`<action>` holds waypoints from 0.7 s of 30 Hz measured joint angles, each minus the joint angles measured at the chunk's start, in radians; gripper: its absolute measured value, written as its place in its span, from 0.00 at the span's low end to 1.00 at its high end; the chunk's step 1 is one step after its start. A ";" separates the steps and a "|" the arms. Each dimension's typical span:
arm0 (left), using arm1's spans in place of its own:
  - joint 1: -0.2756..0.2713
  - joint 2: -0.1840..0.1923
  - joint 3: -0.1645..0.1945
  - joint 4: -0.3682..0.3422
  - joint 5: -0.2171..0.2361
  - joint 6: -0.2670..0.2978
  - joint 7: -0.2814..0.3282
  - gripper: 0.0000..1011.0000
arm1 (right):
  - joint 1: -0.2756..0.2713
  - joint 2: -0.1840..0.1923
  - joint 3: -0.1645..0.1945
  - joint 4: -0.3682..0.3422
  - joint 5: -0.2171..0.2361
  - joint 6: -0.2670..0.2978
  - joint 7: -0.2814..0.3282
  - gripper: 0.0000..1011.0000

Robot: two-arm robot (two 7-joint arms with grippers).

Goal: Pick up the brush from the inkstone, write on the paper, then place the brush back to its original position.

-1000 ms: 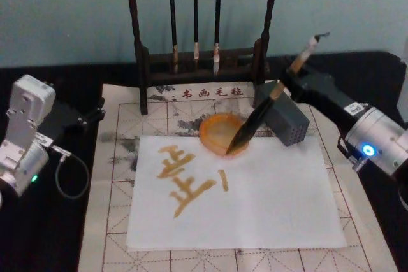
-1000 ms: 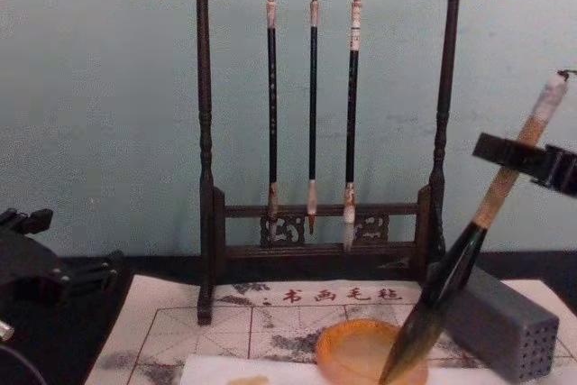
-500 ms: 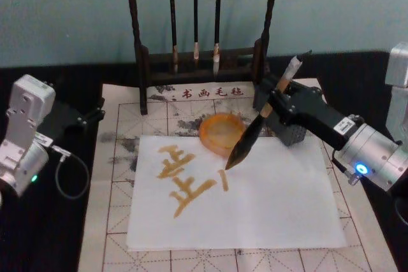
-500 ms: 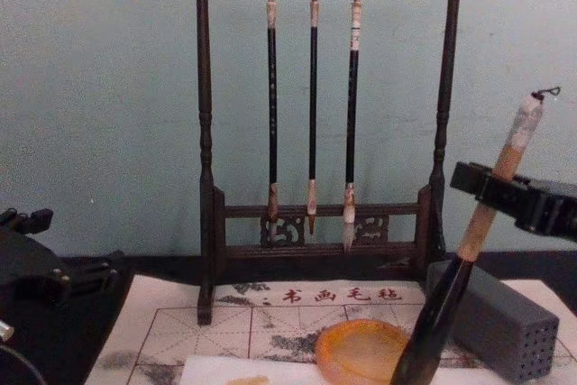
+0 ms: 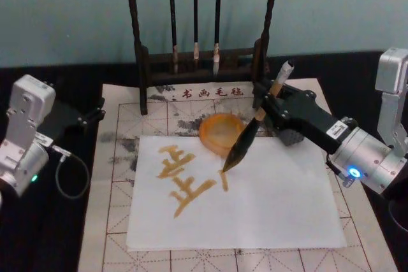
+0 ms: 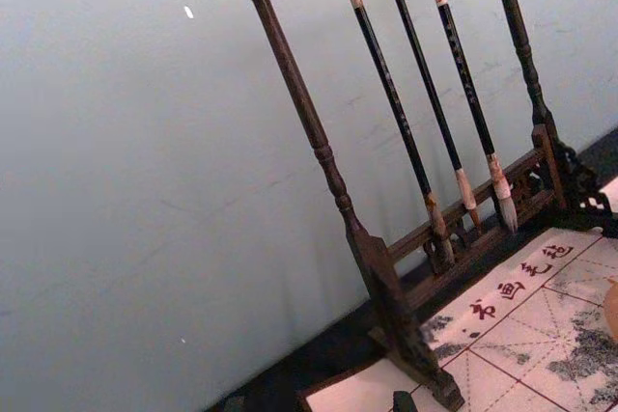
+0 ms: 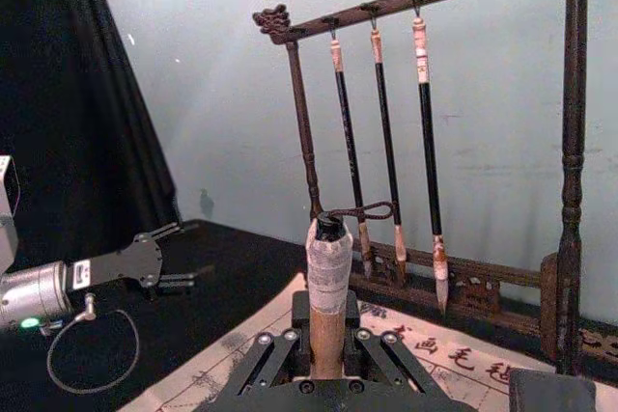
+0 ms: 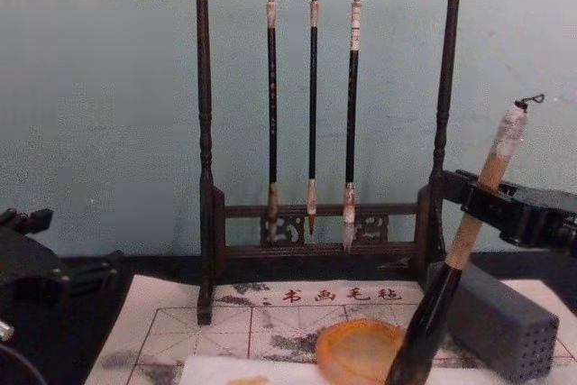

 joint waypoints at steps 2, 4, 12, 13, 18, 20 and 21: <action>0.000 0.000 0.000 0.000 0.000 0.000 0.000 0.99 | 0.000 -0.002 0.001 0.000 -0.003 0.000 0.001 0.19; 0.000 0.000 0.000 0.000 0.000 0.000 0.000 0.99 | 0.000 -0.005 0.002 0.001 -0.006 0.000 0.002 0.19; 0.000 0.000 0.000 0.000 0.000 0.000 0.000 0.99 | 0.000 -0.008 0.005 0.002 -0.015 0.001 0.008 0.19; 0.000 0.000 0.000 0.000 0.000 0.000 0.000 0.99 | 0.000 -0.008 0.006 0.002 -0.016 0.001 0.008 0.19; 0.000 0.000 0.000 0.000 0.000 0.000 0.000 0.99 | -0.005 -0.006 0.011 0.000 -0.021 0.001 0.012 0.19; 0.000 0.000 0.000 0.000 0.000 0.000 0.000 0.99 | -0.007 -0.005 0.012 -0.001 -0.022 0.001 0.014 0.19; 0.000 0.000 0.000 0.000 0.000 0.000 0.000 0.99 | -0.007 -0.004 0.013 -0.001 -0.022 0.001 0.014 0.19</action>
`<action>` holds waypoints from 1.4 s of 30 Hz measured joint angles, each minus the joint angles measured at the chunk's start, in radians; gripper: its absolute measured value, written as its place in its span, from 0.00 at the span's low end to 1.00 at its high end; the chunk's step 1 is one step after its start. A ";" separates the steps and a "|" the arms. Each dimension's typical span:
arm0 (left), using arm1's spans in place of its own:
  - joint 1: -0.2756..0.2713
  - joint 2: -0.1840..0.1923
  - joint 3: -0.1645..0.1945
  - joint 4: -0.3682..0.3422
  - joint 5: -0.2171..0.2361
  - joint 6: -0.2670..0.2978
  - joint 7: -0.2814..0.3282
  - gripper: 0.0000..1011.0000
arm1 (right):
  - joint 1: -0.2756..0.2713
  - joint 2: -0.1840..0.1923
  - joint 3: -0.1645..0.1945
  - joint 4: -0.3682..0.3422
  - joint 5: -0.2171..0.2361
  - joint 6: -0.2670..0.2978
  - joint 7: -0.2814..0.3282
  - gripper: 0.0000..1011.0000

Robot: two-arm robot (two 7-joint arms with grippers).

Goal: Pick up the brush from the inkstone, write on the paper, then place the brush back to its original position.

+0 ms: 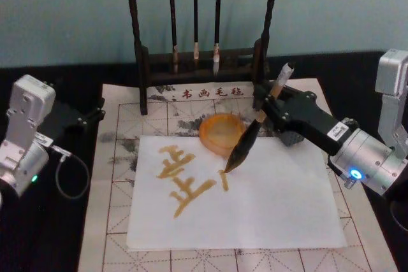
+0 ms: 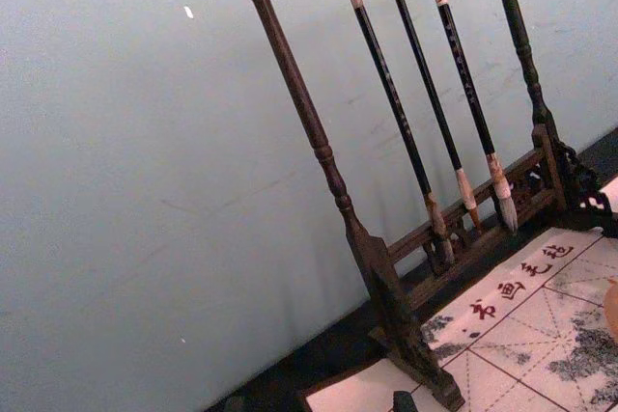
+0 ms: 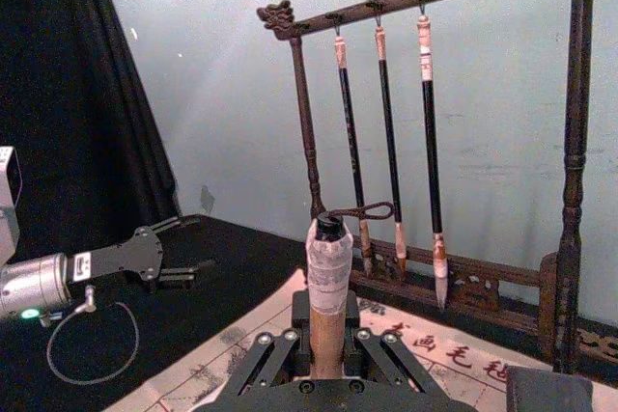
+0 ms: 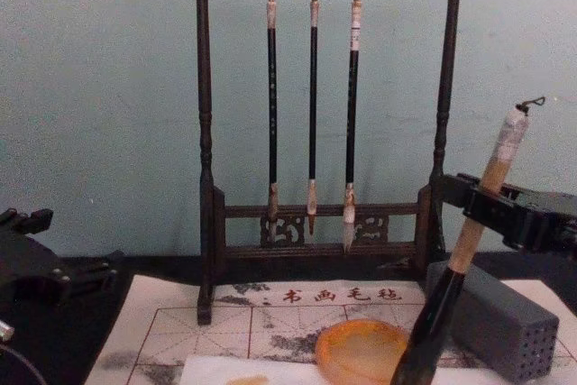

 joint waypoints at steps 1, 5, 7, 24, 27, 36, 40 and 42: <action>0.000 0.000 0.000 0.000 0.000 0.000 0.000 0.99 | -0.002 0.001 0.001 -0.001 -0.001 0.000 0.001 0.19; 0.000 0.000 0.000 0.000 0.000 0.000 0.000 0.99 | -0.006 0.004 0.005 -0.002 -0.002 -0.001 0.003 0.19; 0.000 0.000 0.000 0.000 0.000 0.000 0.000 0.99 | -0.008 0.005 0.006 -0.003 -0.003 -0.001 0.003 0.19; 0.000 0.000 0.000 0.000 0.000 0.000 0.000 0.99 | -0.033 0.020 0.027 -0.022 -0.003 -0.008 0.004 0.19; 0.000 0.000 0.000 0.000 0.000 0.000 0.000 0.99 | -0.036 0.022 0.030 -0.023 -0.003 -0.010 0.003 0.19; 0.000 0.000 0.000 0.000 0.000 0.000 0.000 0.99 | -0.050 0.029 0.046 -0.029 -0.004 -0.012 -0.001 0.19; 0.000 0.000 0.000 0.000 0.000 0.000 0.000 0.99 | -0.054 0.031 0.050 -0.031 -0.004 -0.012 -0.003 0.19; 0.000 0.000 0.000 0.000 0.000 0.000 0.000 0.99 | -0.058 0.033 0.053 -0.033 -0.004 -0.012 -0.004 0.19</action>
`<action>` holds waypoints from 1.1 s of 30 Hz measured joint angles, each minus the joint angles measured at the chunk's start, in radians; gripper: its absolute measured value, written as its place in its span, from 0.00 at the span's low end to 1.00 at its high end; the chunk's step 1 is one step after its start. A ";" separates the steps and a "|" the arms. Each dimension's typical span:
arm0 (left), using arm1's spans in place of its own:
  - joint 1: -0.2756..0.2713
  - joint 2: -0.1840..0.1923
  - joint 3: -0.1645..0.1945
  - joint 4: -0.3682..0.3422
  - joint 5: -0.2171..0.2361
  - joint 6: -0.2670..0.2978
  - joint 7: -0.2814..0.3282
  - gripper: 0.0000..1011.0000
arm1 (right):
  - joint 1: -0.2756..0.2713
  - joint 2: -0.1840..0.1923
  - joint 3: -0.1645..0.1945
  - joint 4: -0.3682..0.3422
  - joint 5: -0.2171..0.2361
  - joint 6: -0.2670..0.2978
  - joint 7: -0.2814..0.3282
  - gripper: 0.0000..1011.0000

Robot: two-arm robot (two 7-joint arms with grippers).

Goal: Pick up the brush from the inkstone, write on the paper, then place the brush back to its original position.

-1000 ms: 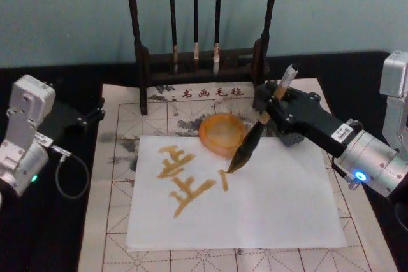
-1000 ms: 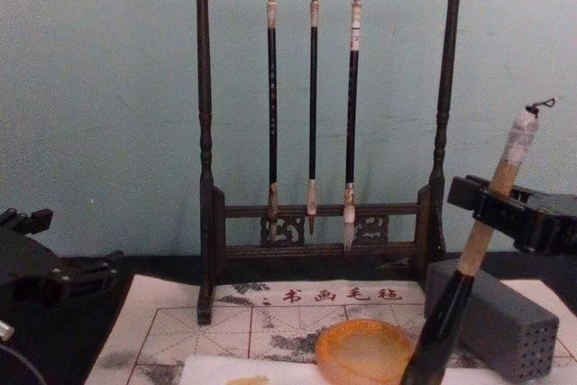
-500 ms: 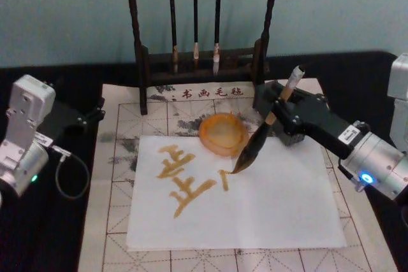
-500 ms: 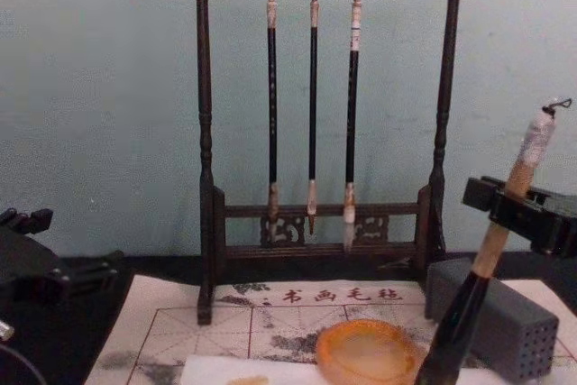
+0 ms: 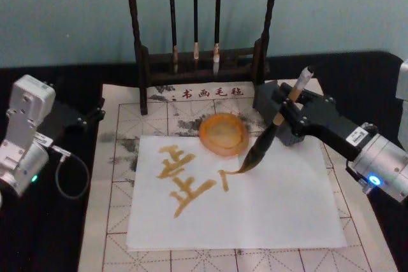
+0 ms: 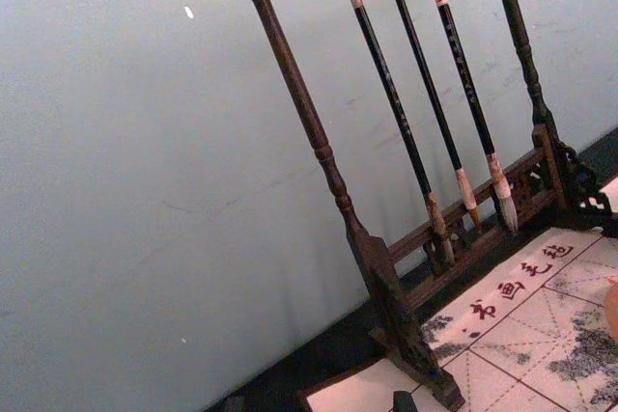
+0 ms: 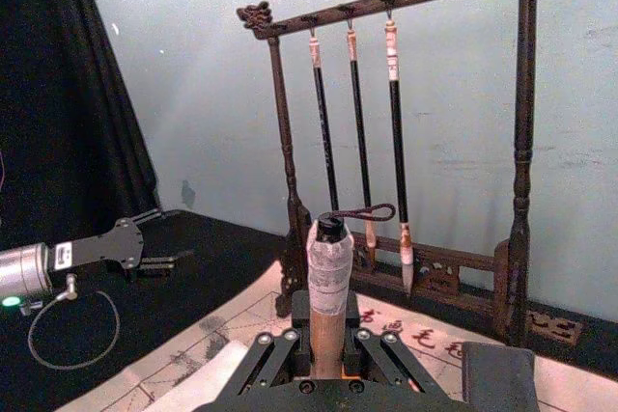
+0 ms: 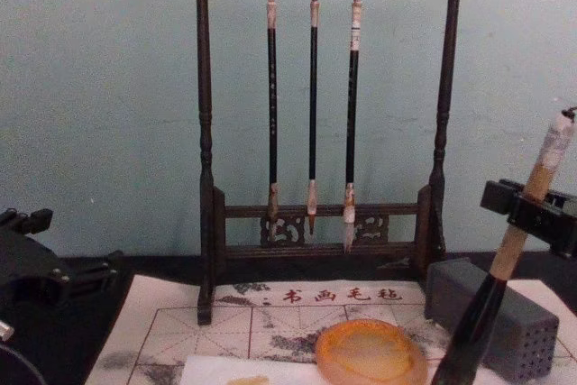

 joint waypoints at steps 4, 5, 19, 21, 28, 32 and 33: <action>0.000 0.000 0.000 0.000 0.000 0.000 0.000 0.99 | -0.005 0.002 0.005 -0.003 0.000 -0.001 -0.001 0.19; 0.000 0.000 0.000 0.000 0.000 0.000 0.000 0.99 | -0.007 0.003 0.007 -0.004 0.000 -0.002 -0.002 0.19; 0.000 0.000 0.000 0.000 0.000 0.000 0.000 0.99 | -0.023 0.009 0.020 -0.017 -0.002 -0.003 -0.005 0.19; 0.000 0.000 0.000 0.000 0.000 0.000 0.000 0.99 | -0.026 0.011 0.020 -0.021 -0.002 -0.003 -0.003 0.19; 0.000 0.000 0.000 0.000 0.000 0.000 0.000 0.99 | -0.041 0.022 0.020 -0.035 -0.001 -0.001 0.006 0.19; 0.000 0.000 0.000 0.000 0.000 0.000 0.000 0.99 | -0.052 0.031 0.023 -0.049 0.004 0.001 0.011 0.19; 0.000 0.000 0.000 0.000 0.000 0.000 0.000 0.99 | -0.057 0.035 0.025 -0.055 0.007 0.001 0.014 0.19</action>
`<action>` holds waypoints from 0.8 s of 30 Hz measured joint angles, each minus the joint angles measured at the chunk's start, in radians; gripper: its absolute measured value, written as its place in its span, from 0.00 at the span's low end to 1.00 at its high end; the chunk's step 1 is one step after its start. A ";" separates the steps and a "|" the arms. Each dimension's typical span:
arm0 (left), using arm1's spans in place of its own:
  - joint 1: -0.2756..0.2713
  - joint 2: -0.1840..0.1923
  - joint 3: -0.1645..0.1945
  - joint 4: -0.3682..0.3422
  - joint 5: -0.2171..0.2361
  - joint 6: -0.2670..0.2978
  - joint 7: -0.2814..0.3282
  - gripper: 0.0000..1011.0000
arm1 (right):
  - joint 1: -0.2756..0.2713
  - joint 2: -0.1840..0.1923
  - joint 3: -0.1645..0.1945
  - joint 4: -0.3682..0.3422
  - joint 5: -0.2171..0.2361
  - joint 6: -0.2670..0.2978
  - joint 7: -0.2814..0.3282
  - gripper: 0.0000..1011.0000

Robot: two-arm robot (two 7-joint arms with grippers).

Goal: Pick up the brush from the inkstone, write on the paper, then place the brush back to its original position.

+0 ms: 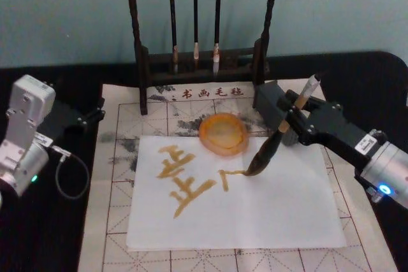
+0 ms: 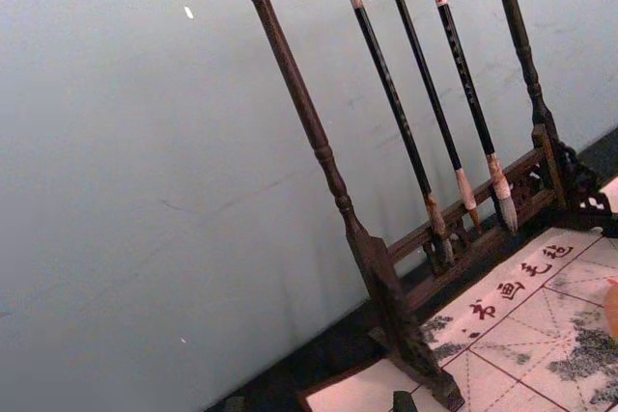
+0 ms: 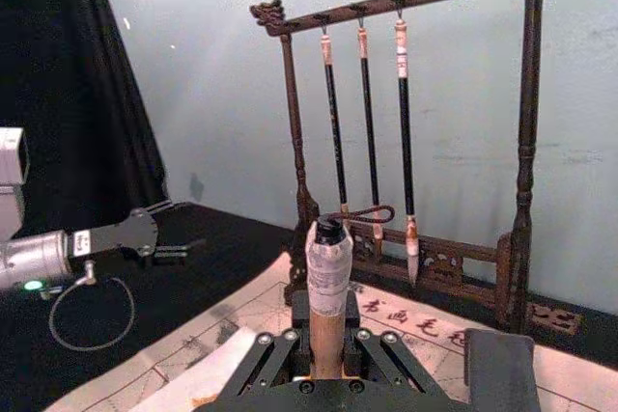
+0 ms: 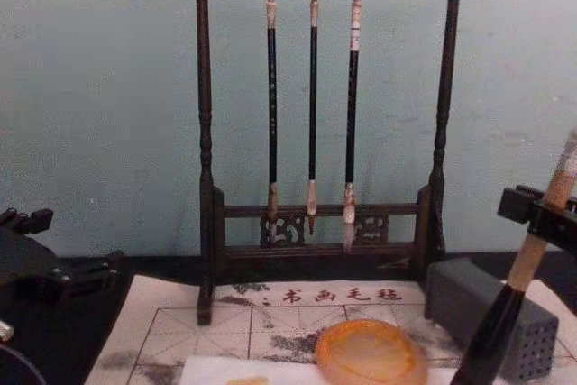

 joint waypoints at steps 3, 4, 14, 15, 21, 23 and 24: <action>0.000 0.000 0.000 0.000 0.000 0.000 0.000 0.99 | -0.007 0.006 0.002 -0.008 0.003 -0.001 0.004 0.19; 0.000 0.000 0.000 0.000 0.000 0.000 0.000 0.99 | -0.013 0.011 0.004 -0.013 0.005 -0.001 0.007 0.19; 0.000 0.000 0.000 0.000 0.000 0.000 0.000 0.99 | -0.039 0.038 0.005 -0.042 0.006 -0.010 0.024 0.19; 0.000 0.000 0.000 0.000 0.000 0.000 0.000 0.99 | -0.040 0.040 0.005 -0.044 0.006 -0.011 0.025 0.19; 0.000 0.000 0.000 0.000 0.000 0.000 0.000 0.99 | -0.049 0.050 0.005 -0.053 0.005 -0.018 0.033 0.19; 0.000 0.000 0.000 0.000 0.000 0.000 0.000 0.99 | -0.051 0.052 0.005 -0.056 0.005 -0.021 0.035 0.19; 0.000 0.000 0.000 0.000 0.000 0.000 0.000 0.99 | -0.051 0.052 0.005 -0.056 0.005 -0.021 0.035 0.19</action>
